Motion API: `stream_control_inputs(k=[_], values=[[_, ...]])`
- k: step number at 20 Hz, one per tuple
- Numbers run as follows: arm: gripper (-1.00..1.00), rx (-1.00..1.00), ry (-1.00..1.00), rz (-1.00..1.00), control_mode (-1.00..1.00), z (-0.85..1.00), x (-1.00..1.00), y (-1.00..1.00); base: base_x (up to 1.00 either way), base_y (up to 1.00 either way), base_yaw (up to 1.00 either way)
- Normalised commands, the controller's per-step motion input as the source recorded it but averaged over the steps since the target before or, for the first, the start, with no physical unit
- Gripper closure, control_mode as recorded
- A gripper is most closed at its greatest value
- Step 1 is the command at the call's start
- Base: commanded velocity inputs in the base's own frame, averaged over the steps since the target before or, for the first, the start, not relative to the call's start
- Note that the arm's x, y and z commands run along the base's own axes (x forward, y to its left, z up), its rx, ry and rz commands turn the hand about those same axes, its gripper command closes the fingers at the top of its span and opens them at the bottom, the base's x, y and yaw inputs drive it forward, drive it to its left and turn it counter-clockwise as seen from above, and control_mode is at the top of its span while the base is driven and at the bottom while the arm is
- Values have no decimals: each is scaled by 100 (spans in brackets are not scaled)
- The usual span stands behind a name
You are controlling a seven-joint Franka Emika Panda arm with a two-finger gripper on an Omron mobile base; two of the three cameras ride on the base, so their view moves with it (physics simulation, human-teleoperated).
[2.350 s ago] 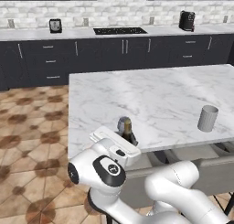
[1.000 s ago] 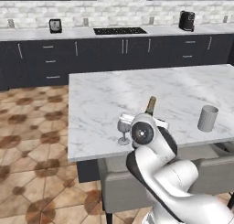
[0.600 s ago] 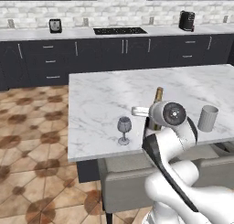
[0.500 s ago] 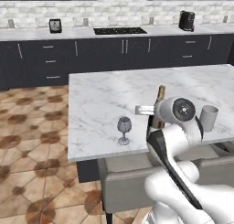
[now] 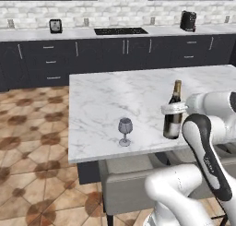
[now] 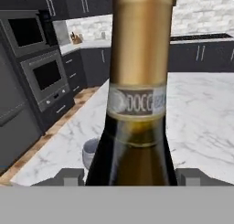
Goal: There is a wine glass and glass cup on the dining counter. Place the wine bottle next to the wine glass and the juice bottle next to the glass cup.
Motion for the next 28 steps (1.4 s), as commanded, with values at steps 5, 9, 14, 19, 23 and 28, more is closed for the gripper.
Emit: stream_control_inputs(k=[5,9,14,19,23,28], values=[[100,10,-21,39,-100,-20,9,-43,0,0,0],[100,18,-8,26,-100,-5,31,-39,0,0,0],[100,7,0,24,-100,-13,26,-6,0,0,0],[100,-1,-5,15,-100,-15,16,0,0,0,0],[100,-6,-10,2,-100,-17,14,0,0,0,0],[100,-6,-13,0,-100,-26,17,9,0,0,0]])
